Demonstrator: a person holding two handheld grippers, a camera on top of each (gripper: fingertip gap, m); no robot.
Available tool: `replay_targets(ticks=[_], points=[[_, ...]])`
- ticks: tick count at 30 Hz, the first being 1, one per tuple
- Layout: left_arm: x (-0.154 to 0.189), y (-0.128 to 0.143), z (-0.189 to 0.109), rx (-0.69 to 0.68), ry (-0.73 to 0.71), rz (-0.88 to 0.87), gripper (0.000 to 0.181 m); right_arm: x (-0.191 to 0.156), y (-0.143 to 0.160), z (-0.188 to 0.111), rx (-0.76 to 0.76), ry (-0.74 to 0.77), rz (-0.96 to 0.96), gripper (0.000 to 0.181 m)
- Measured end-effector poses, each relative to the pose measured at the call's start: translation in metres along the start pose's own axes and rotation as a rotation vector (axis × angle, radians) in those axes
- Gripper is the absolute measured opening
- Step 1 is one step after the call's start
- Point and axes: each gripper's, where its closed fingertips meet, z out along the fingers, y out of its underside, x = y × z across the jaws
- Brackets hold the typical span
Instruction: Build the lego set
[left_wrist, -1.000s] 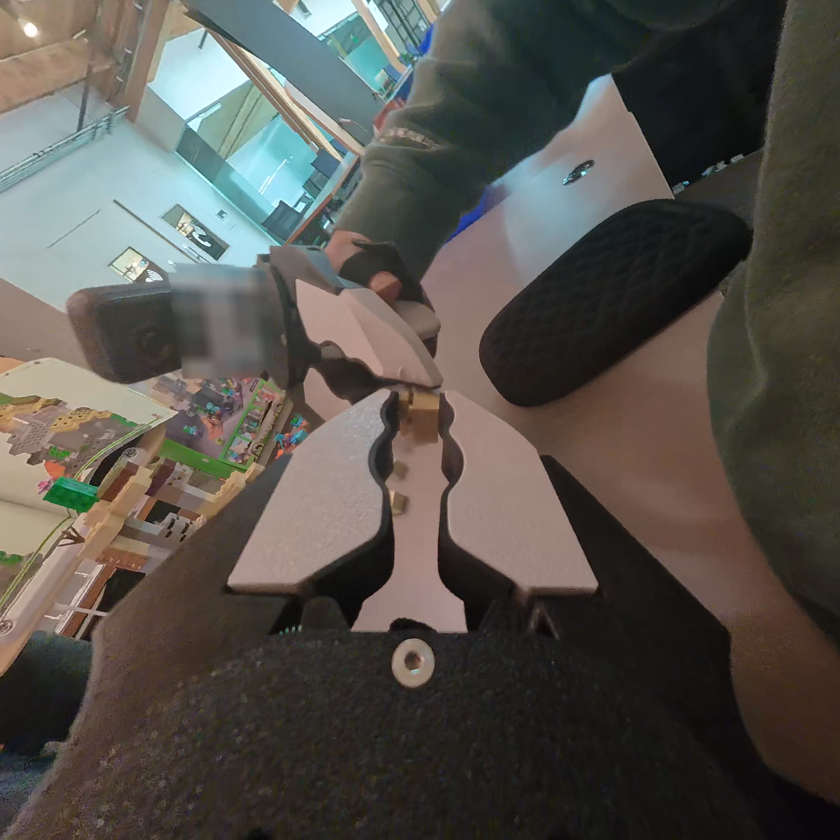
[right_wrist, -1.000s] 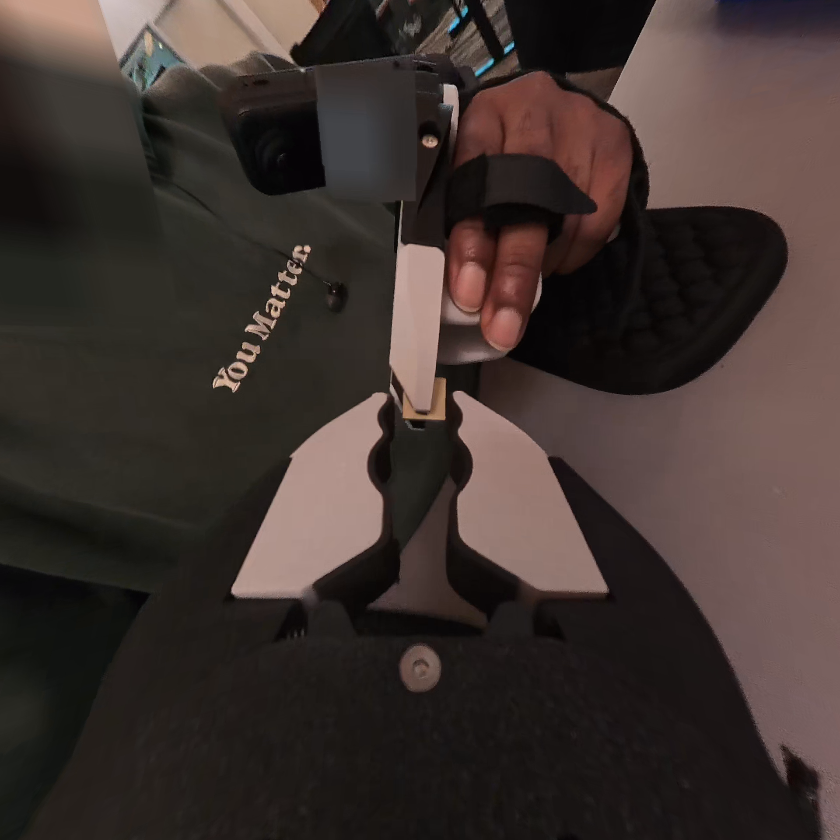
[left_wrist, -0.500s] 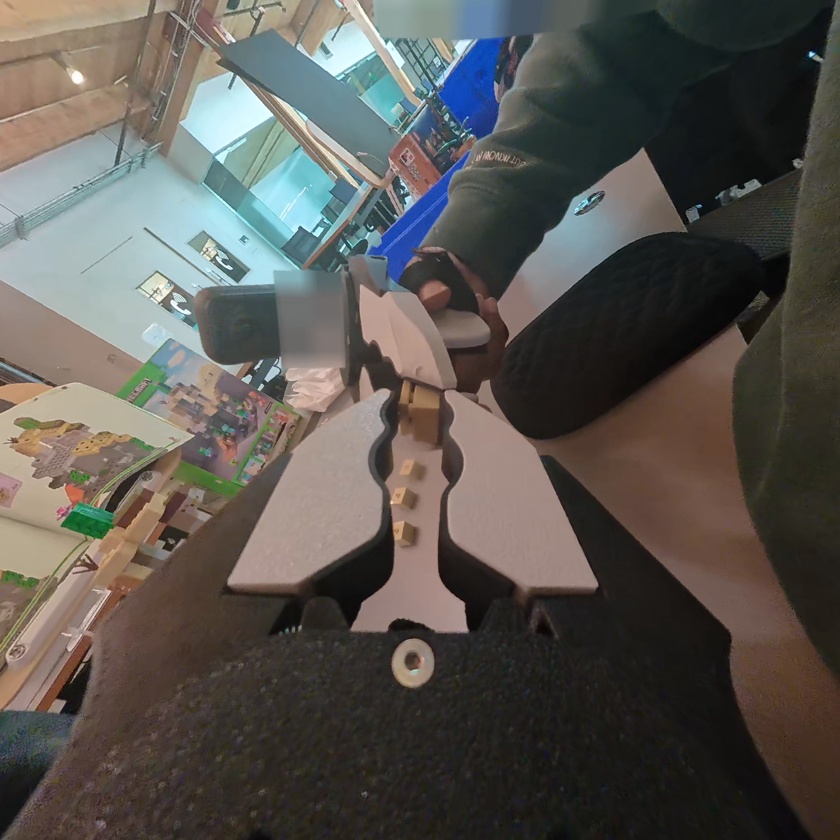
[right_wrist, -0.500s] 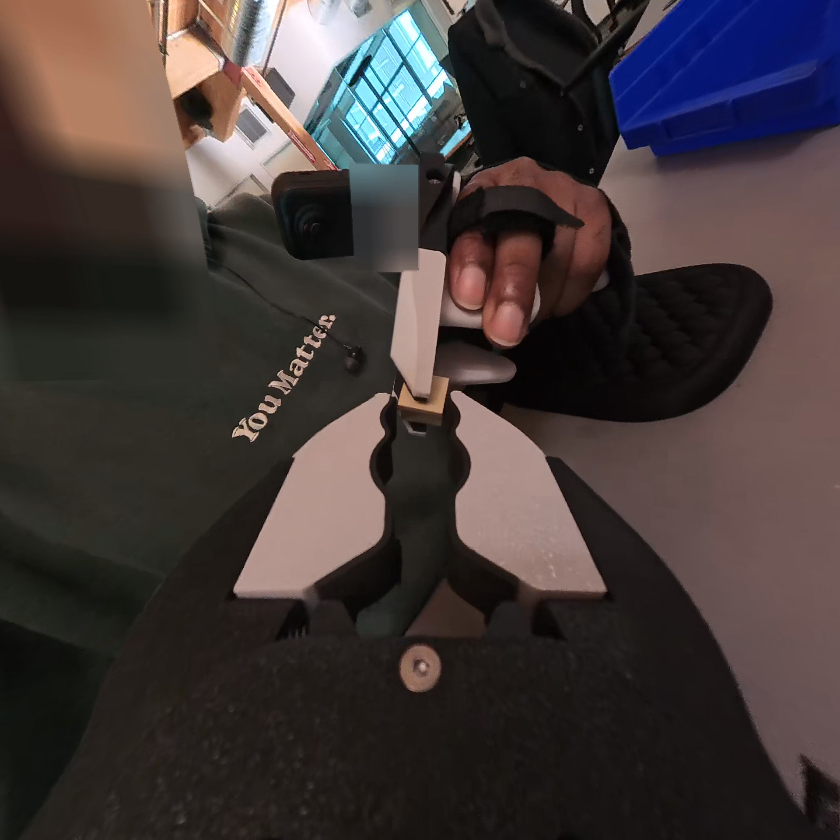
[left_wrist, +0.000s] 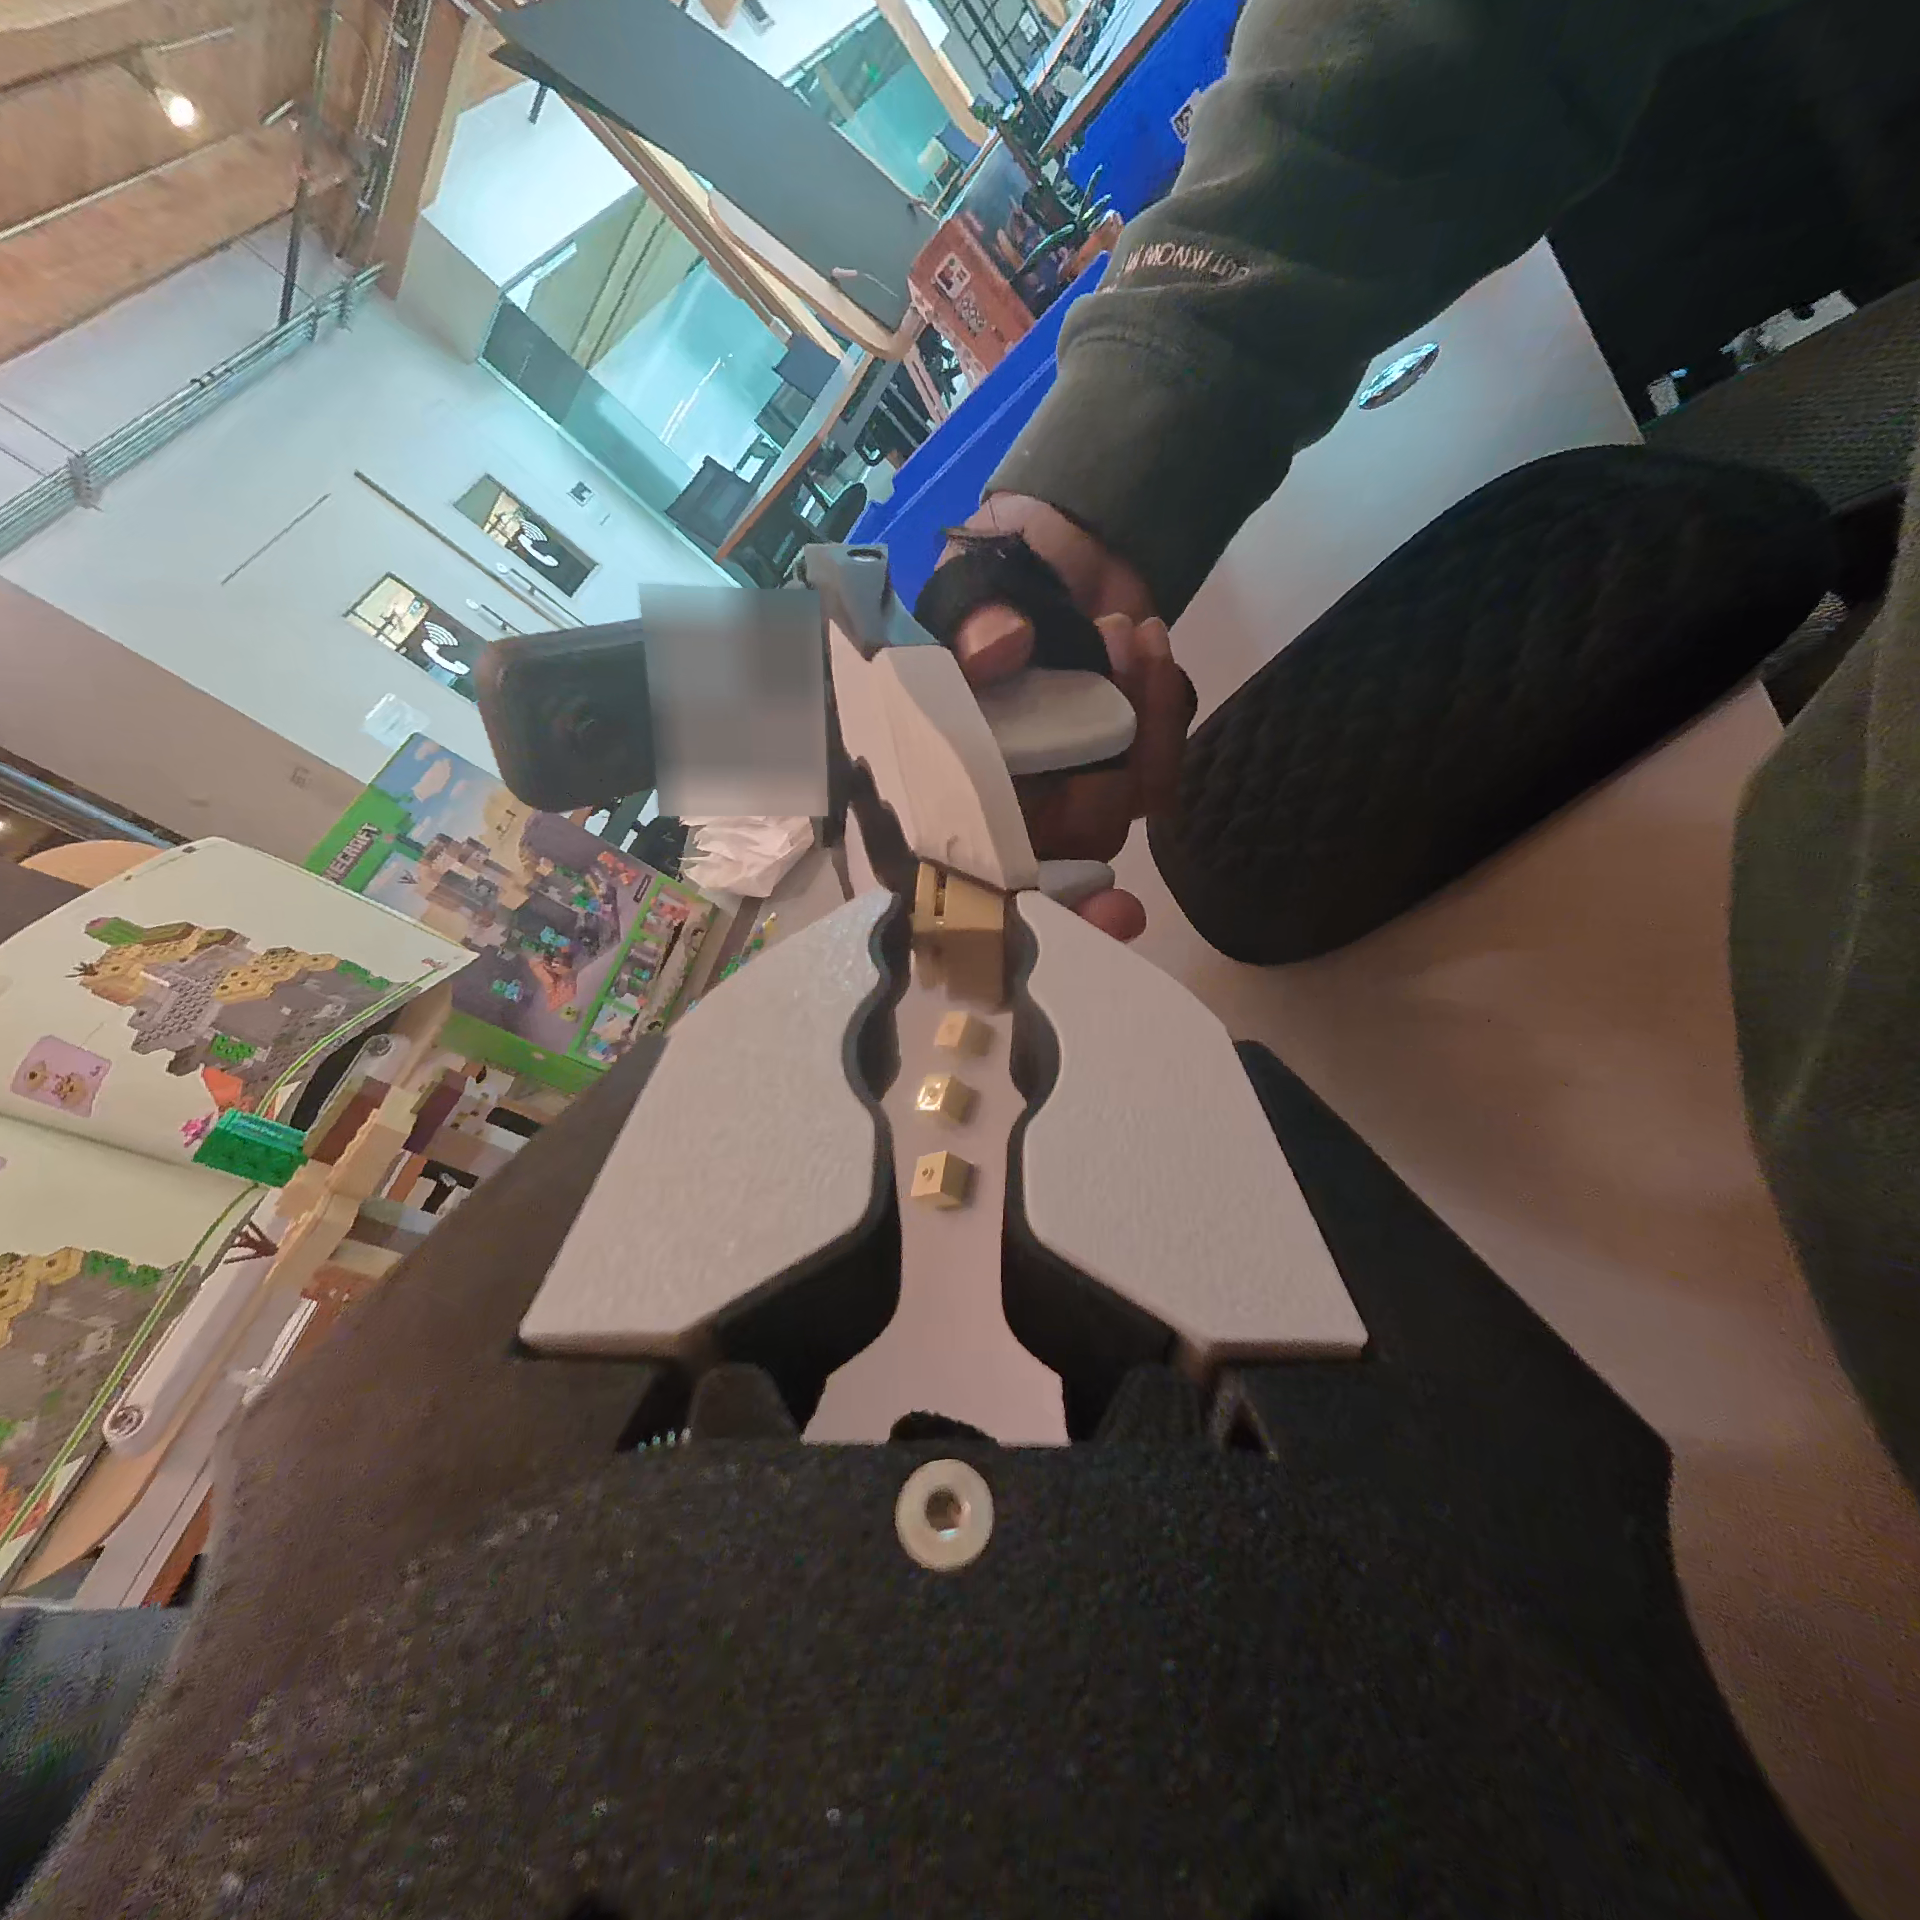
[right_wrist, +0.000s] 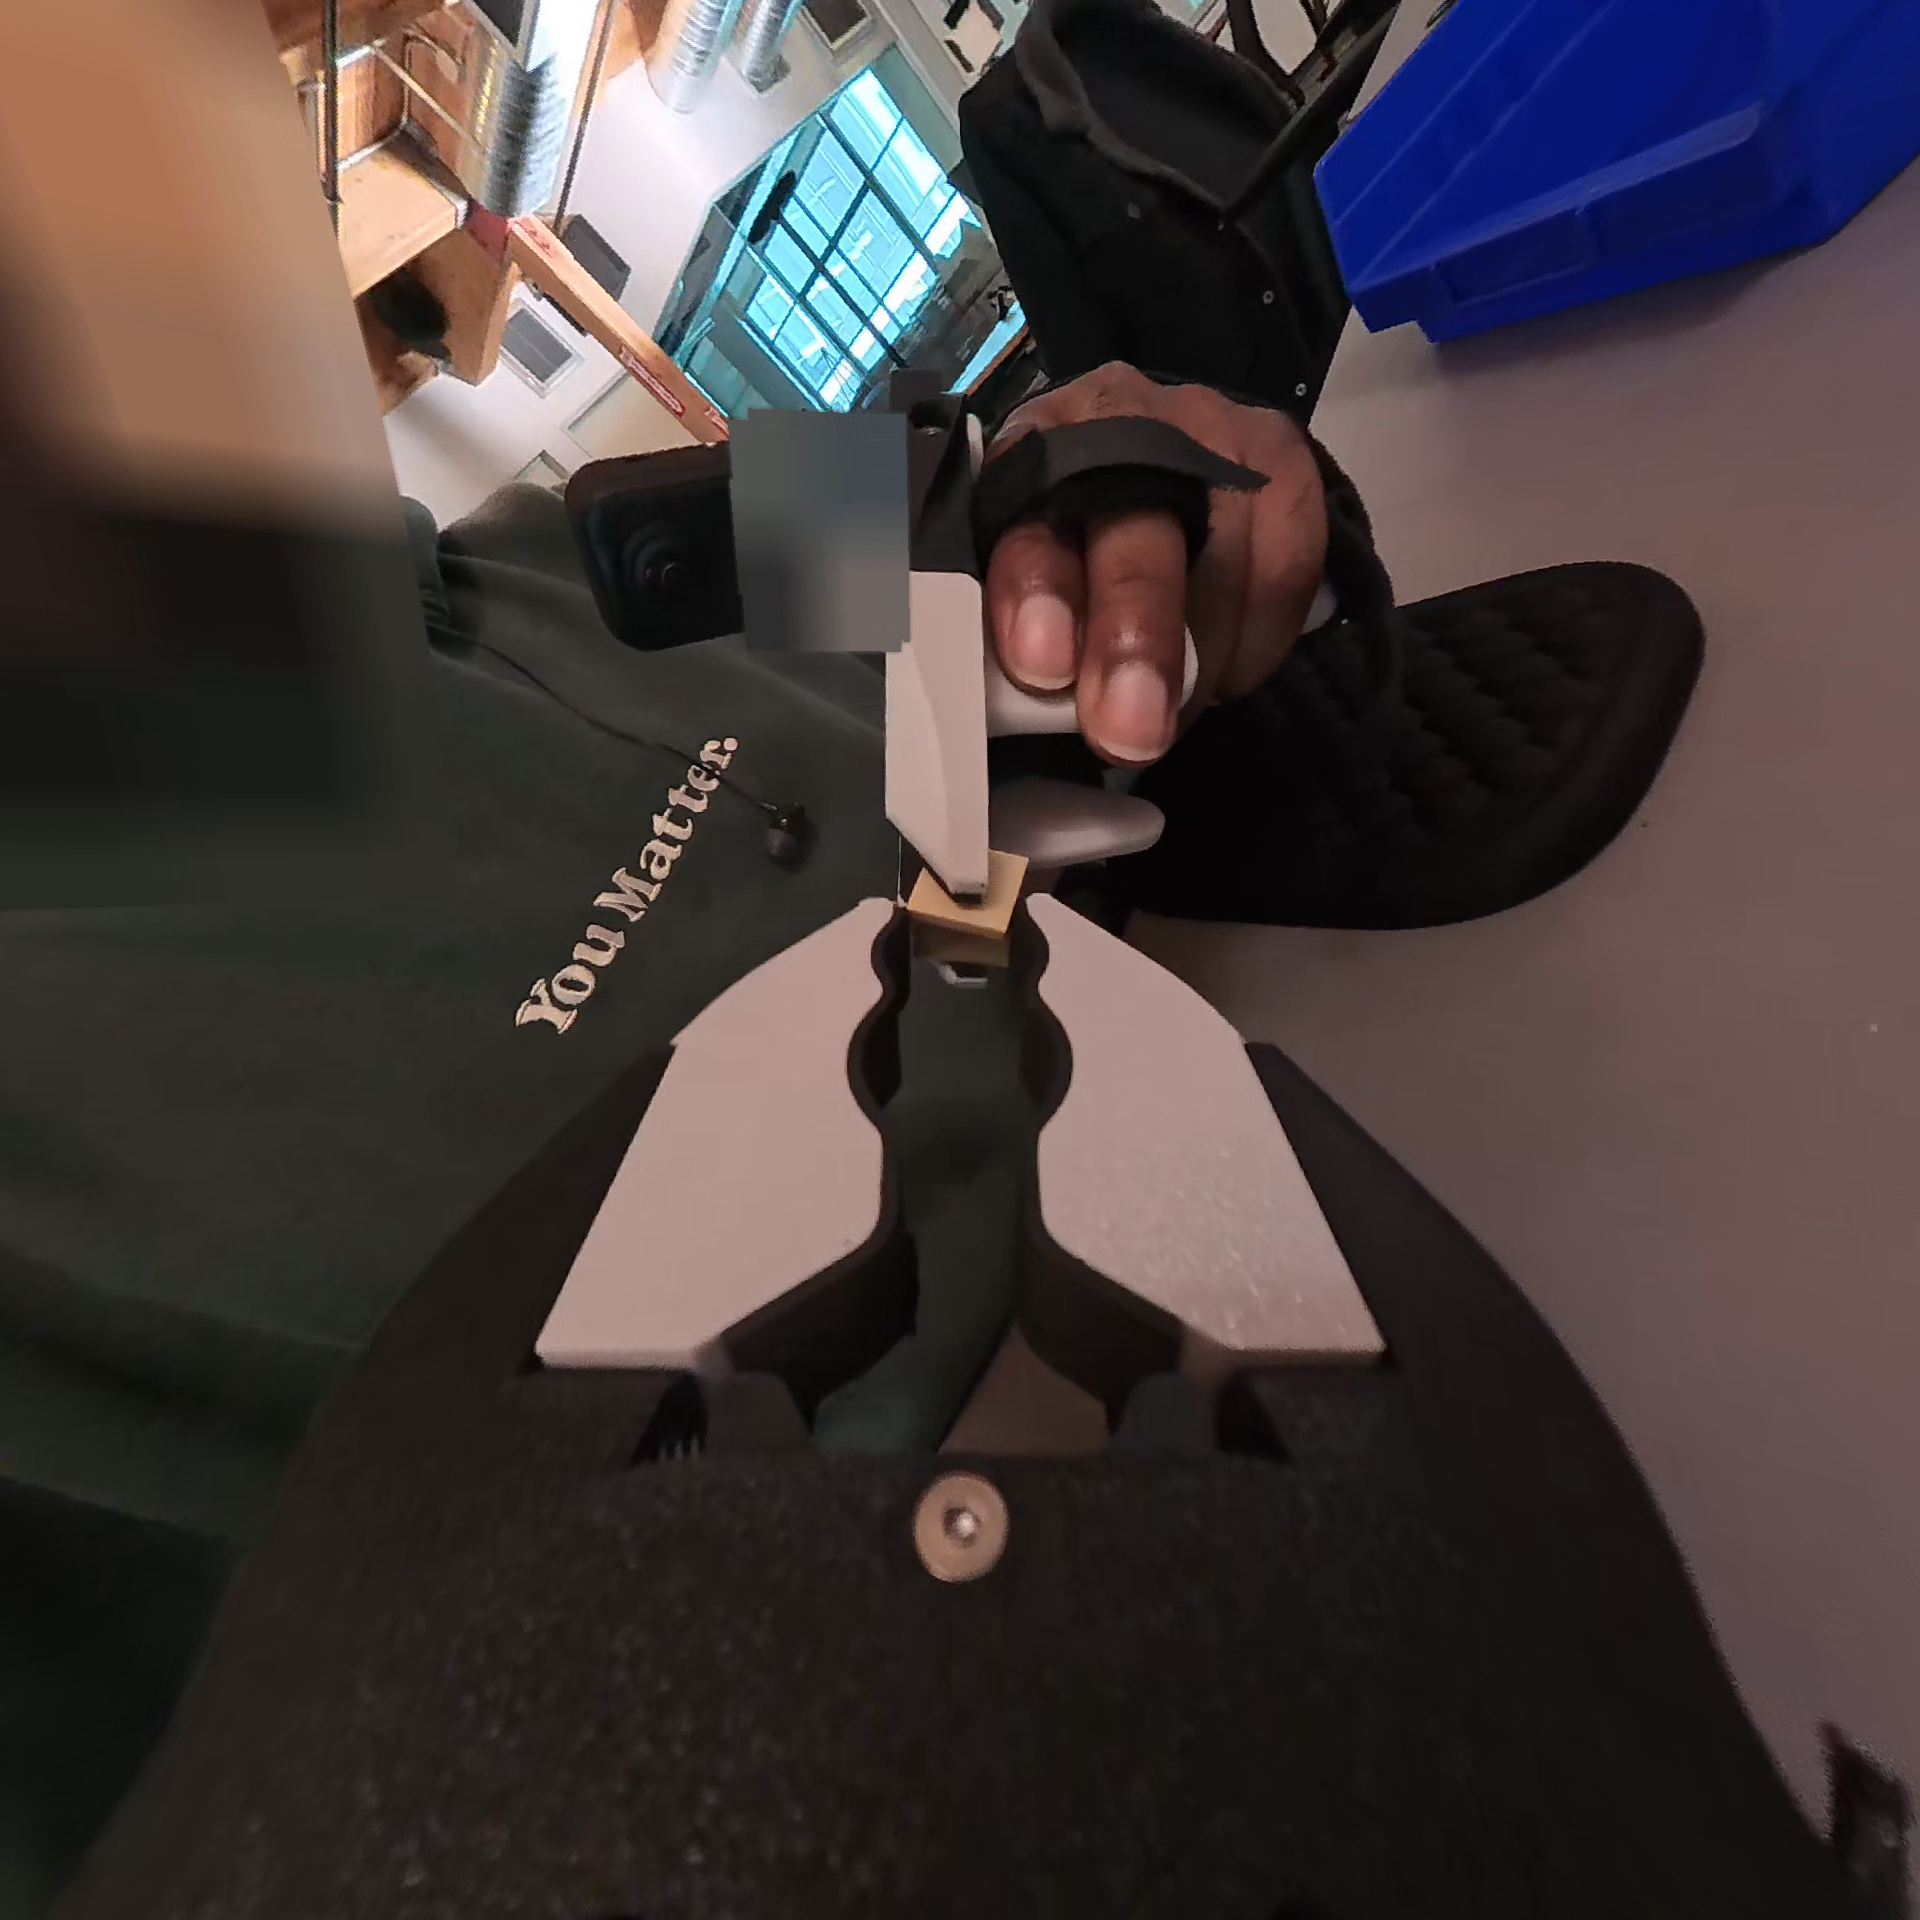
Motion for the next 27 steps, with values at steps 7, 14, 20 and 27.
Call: replay_targets(ticks=[7,14,20,27], points=[[-0.002,0.001,-0.003,0.008,-0.006,-0.034,0.016,0.003,-0.008,-0.004,0.079,0.037,0.011,0.024],[0.0,0.001,-0.001,0.018,-0.01,-0.029,0.016,0.001,-0.012,-0.004,0.137,0.007,0.022,0.018],[0.003,-0.003,0.0,0.051,0.003,-0.025,0.017,-0.004,-0.01,0.0,0.142,-0.057,0.035,0.017],[0.002,-0.005,0.001,0.052,0.003,-0.03,0.017,-0.006,-0.012,0.003,0.116,-0.067,0.002,0.017]])
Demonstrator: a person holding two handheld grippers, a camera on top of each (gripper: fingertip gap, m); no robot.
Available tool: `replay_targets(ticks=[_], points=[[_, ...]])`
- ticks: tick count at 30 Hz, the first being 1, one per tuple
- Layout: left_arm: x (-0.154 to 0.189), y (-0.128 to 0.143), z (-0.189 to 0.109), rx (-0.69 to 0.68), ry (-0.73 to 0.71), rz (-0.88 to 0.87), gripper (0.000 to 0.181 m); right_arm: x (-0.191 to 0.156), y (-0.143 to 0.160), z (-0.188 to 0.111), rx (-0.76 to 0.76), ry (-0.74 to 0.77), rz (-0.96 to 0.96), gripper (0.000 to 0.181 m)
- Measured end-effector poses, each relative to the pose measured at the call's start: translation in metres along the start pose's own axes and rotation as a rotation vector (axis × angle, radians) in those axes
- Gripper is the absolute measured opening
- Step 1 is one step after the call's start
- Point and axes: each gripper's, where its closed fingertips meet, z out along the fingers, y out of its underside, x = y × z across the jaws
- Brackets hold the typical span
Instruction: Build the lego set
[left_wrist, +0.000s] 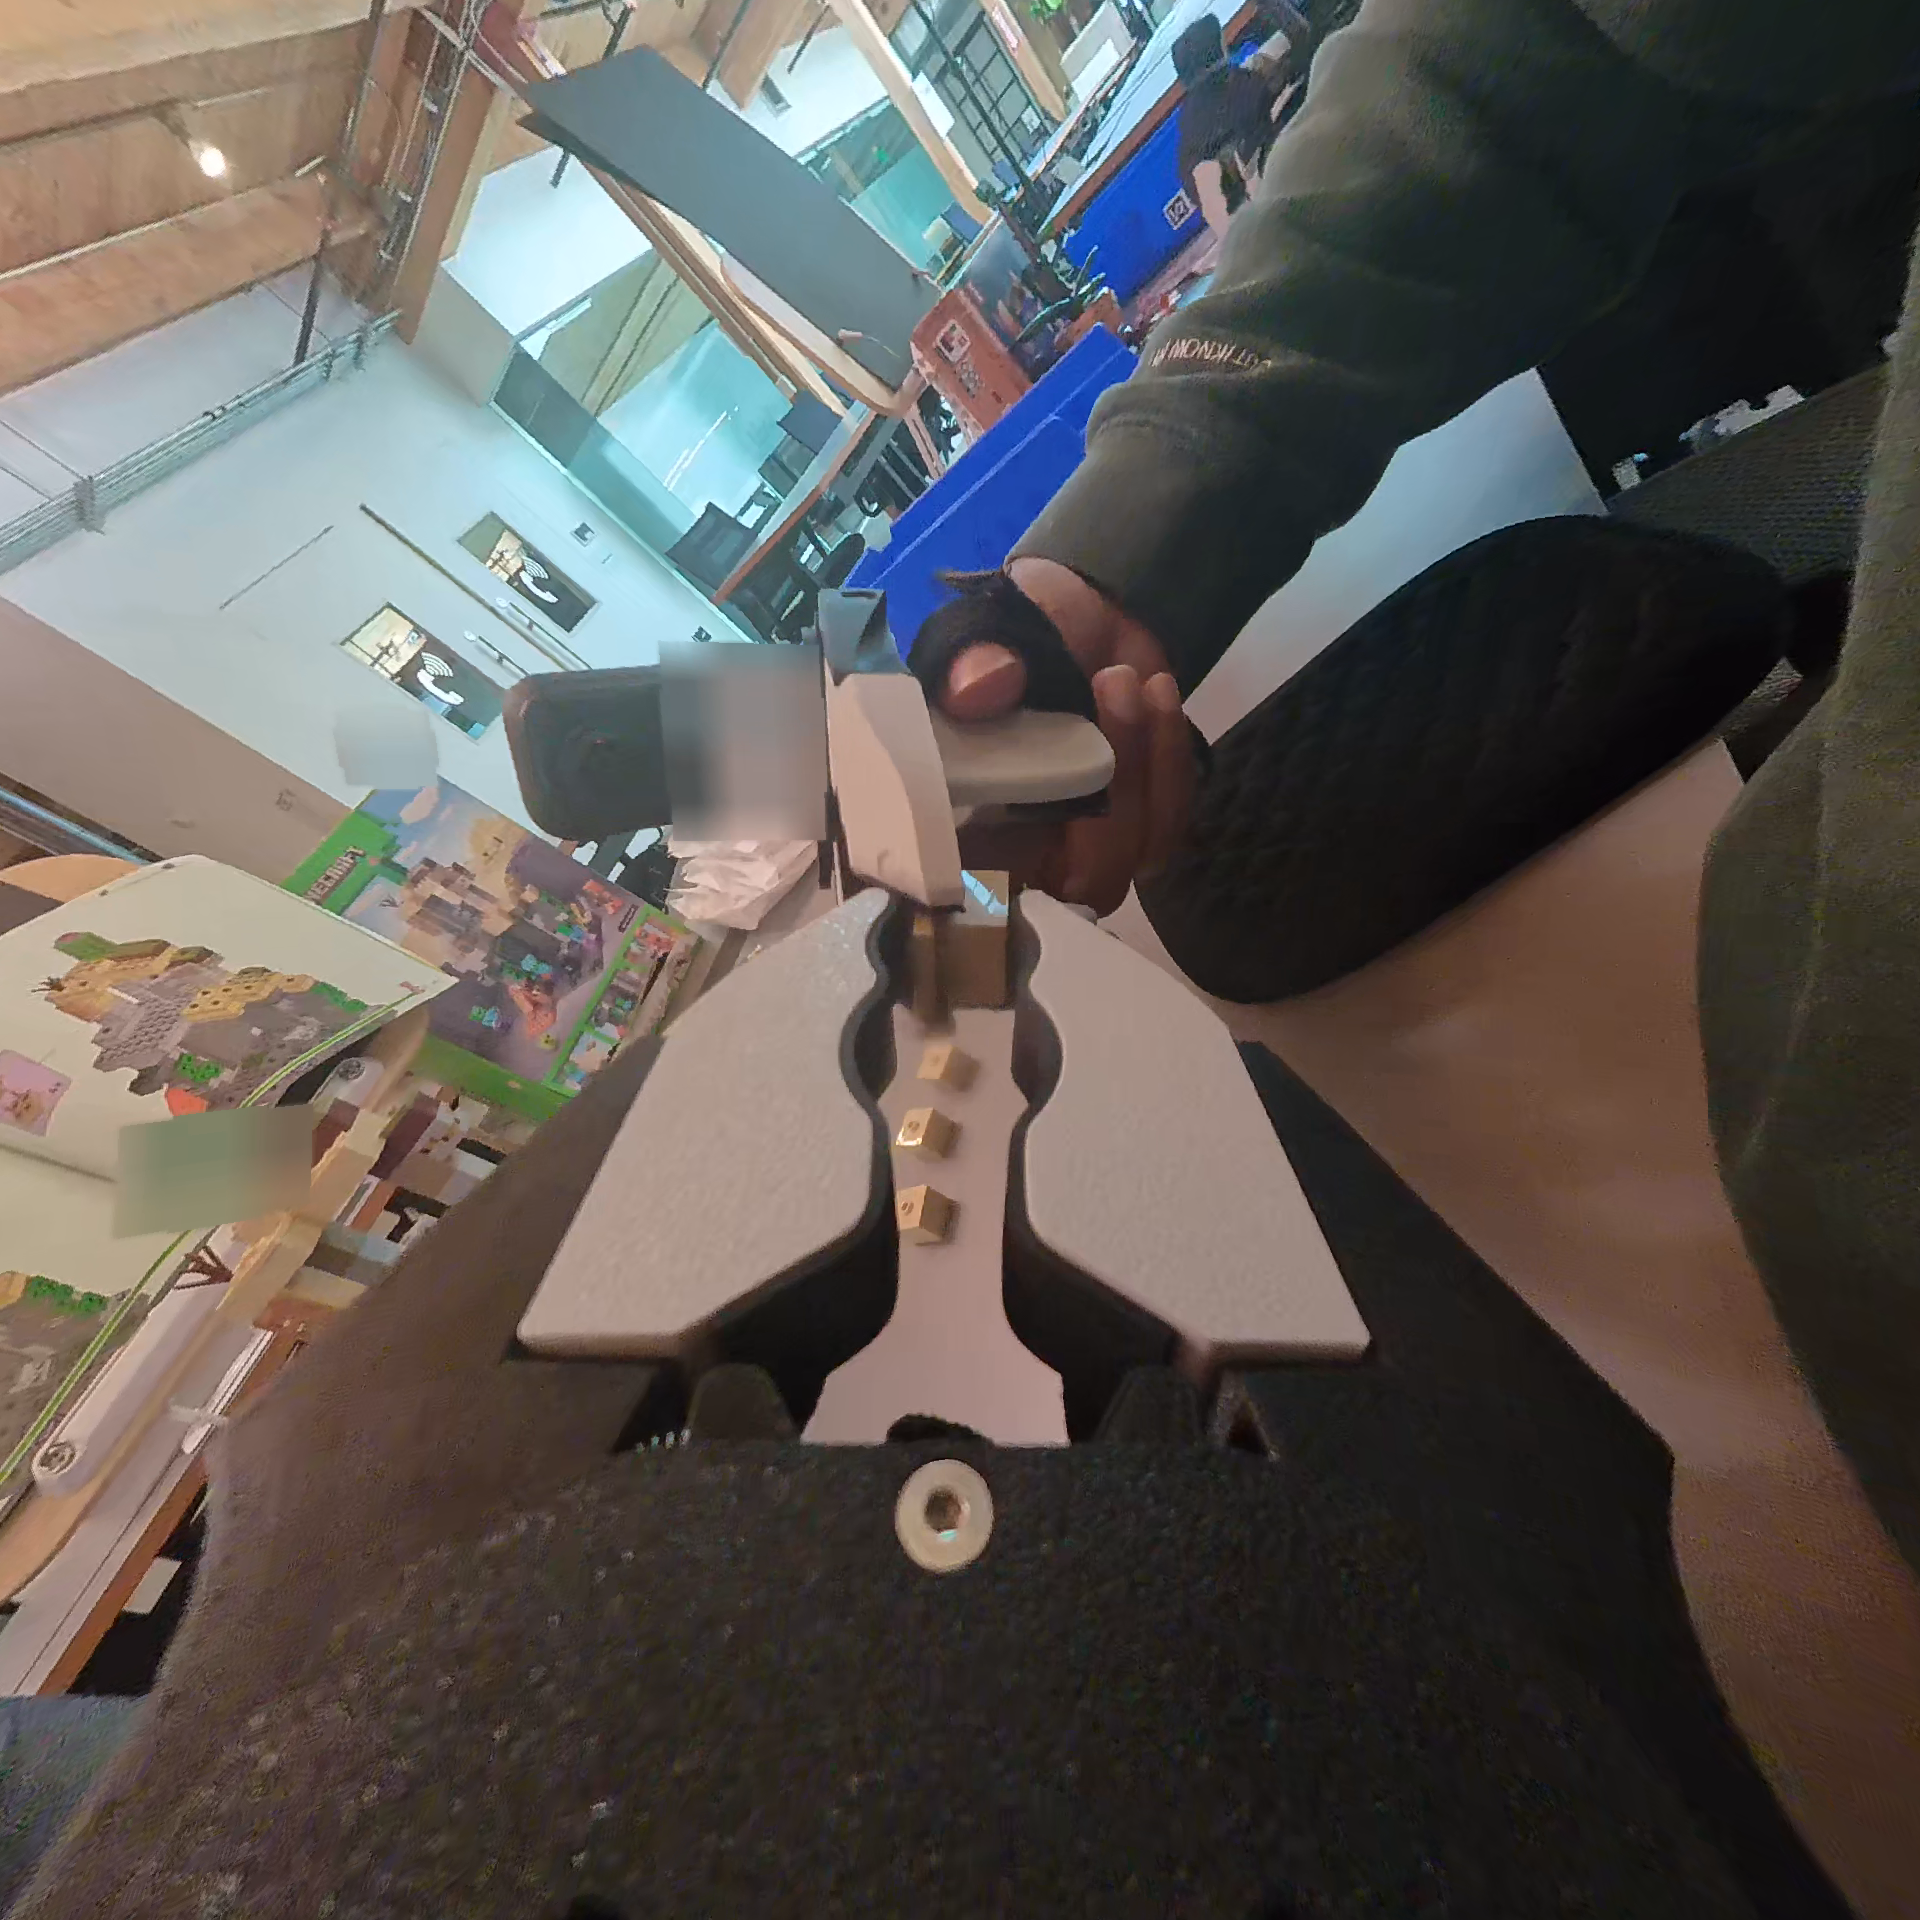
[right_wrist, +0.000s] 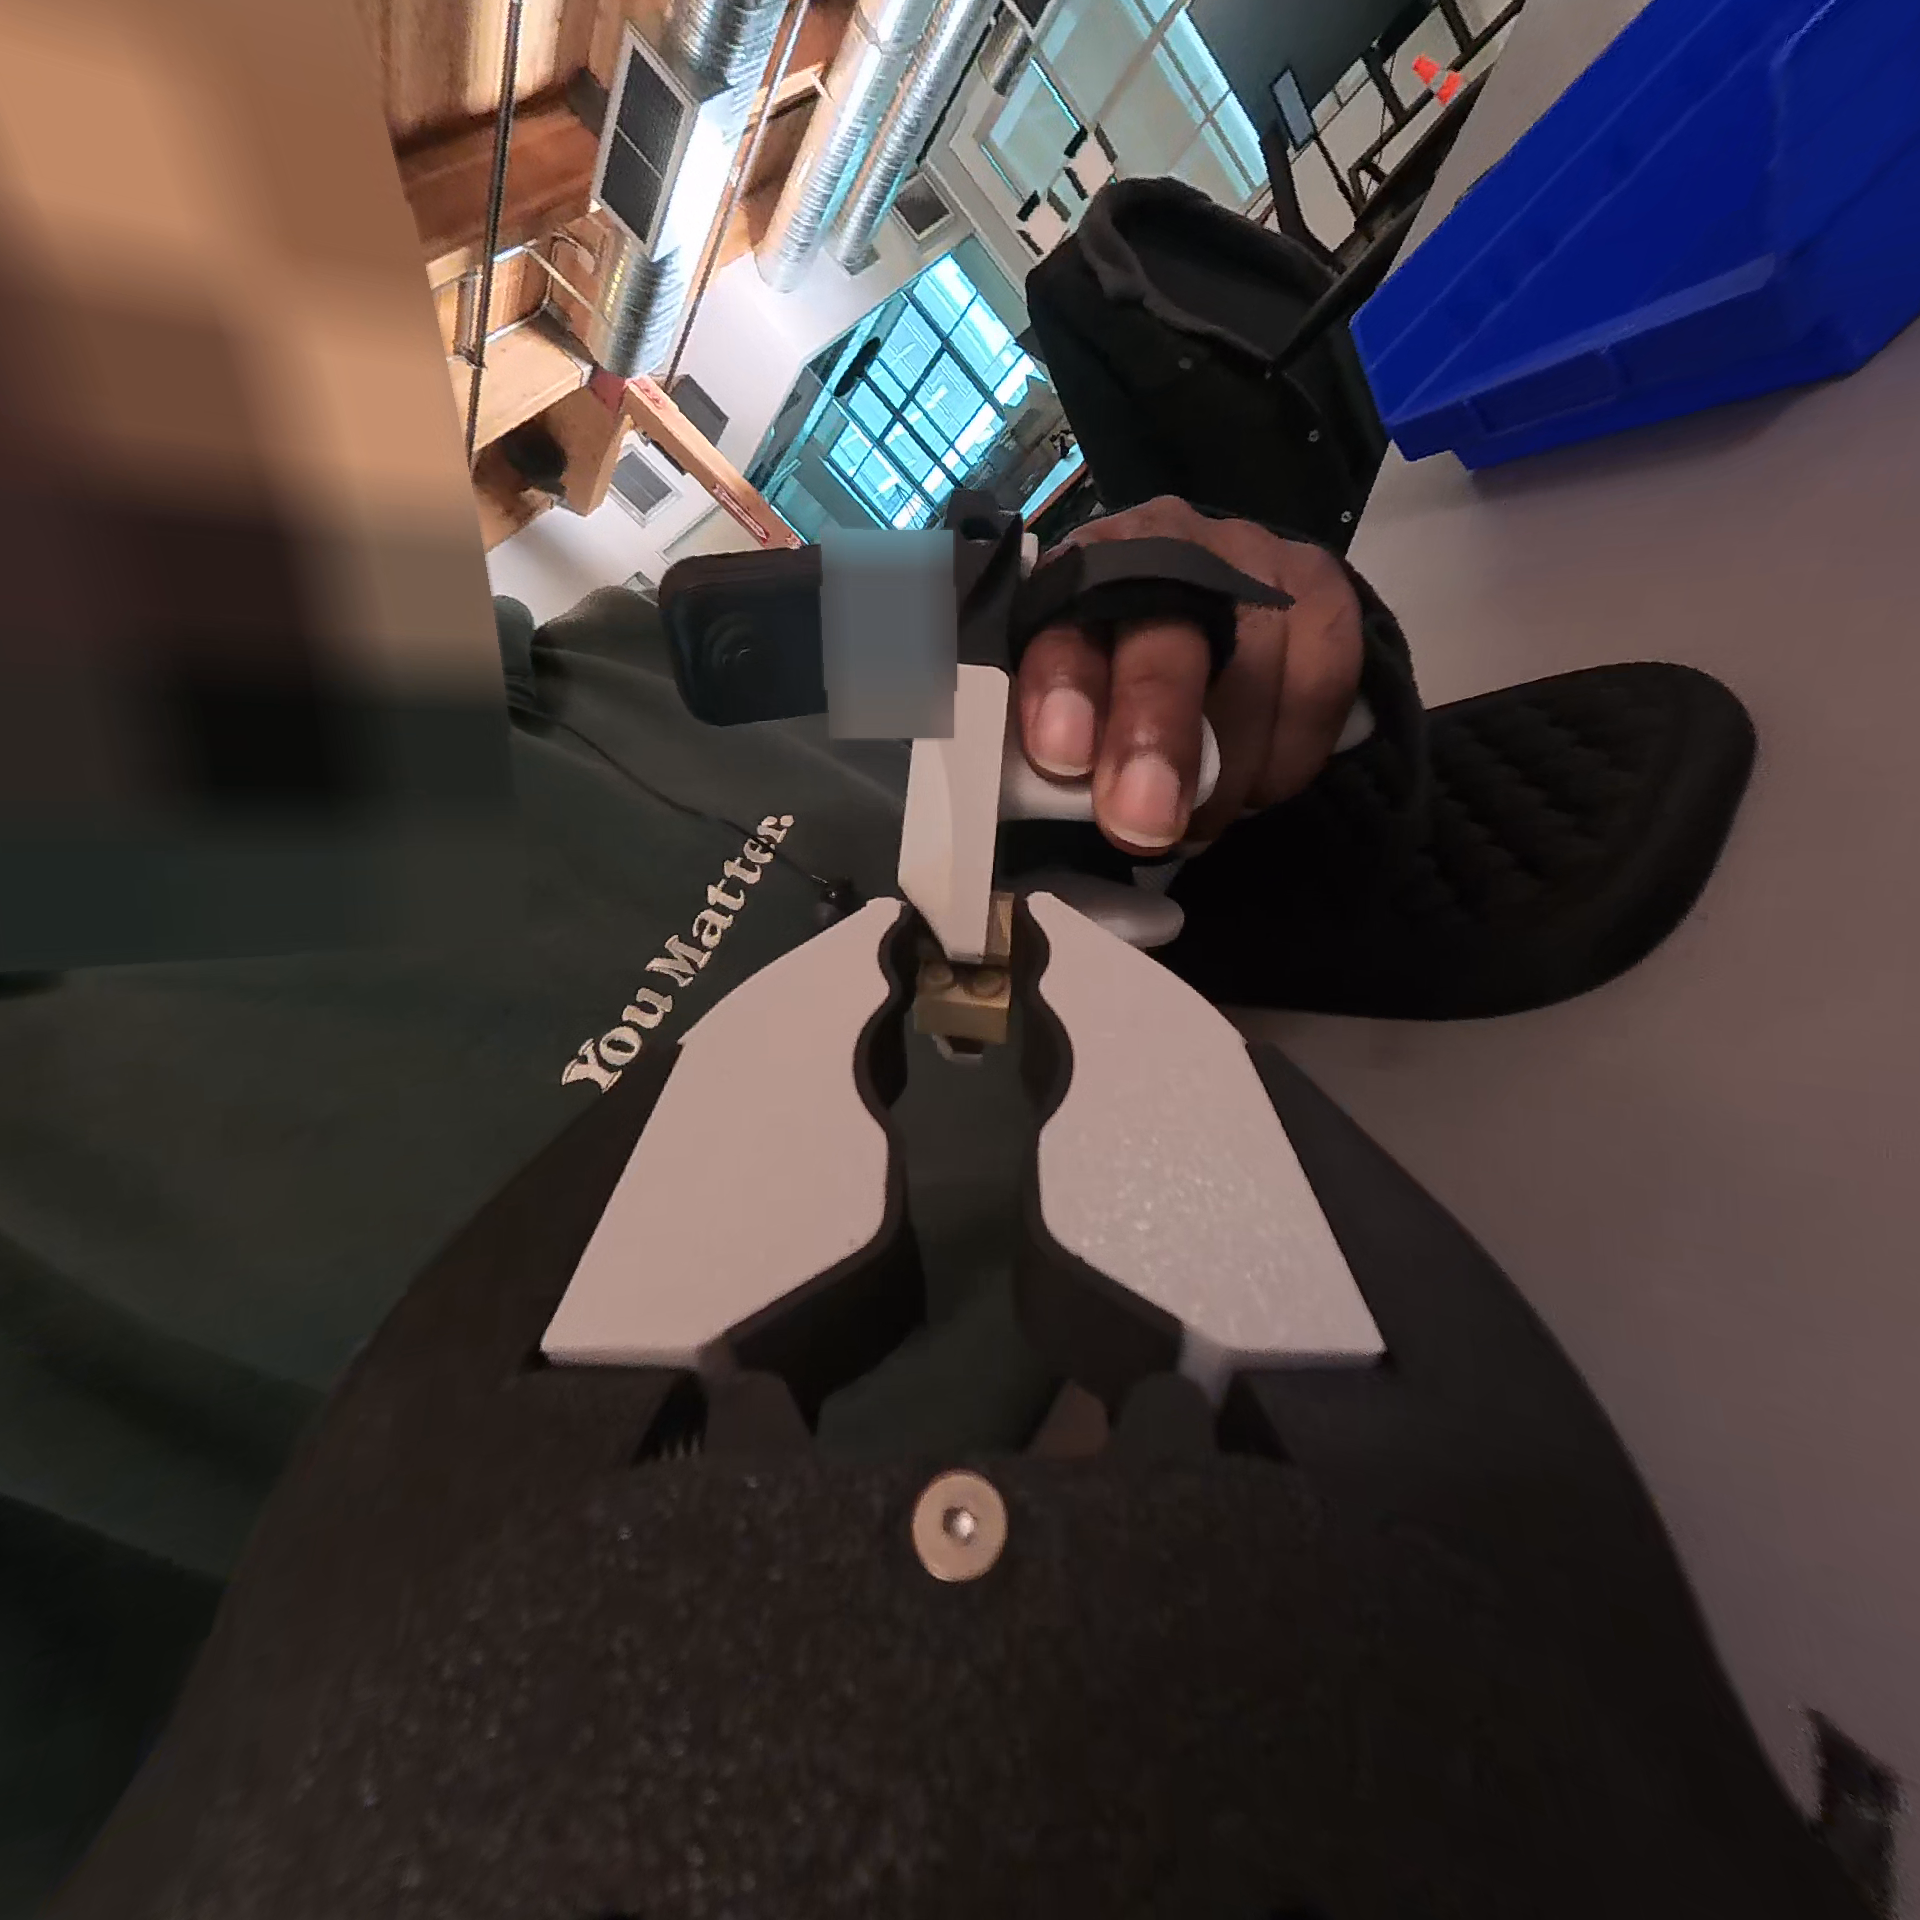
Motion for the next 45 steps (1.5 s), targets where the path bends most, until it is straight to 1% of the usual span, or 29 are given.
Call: replay_targets(ticks=[19,26,36,39,41,45], points=[[-0.007,0.004,-0.006,-0.019,-0.042,0.02,0.017,0.008,-0.007,-0.003,0.034,0.038,0.051,0.017],[-0.005,0.004,-0.007,-0.022,-0.02,0.01,0.016,0.008,-0.005,-0.001,0.006,0.042,0.06,0.017],[-0.007,0.004,-0.011,-0.026,0.01,-0.046,0.017,0.008,-0.009,0.002,0.055,0.007,0.137,0.018],[-0.01,0.004,-0.014,-0.002,0.011,-0.11,0.016,0.007,-0.014,-0.003,0.096,0.024,0.09,0.022],[-0.015,0.004,-0.016,0.01,0.005,-0.154,0.016,0.012,-0.015,-0.008,0.088,0.104,0.009,0.024],[-0.019,0.007,-0.019,0.014,0.025,-0.242,0.016,0.012,-0.013,-0.008,0.029,0.28,-0.229,0.024]])
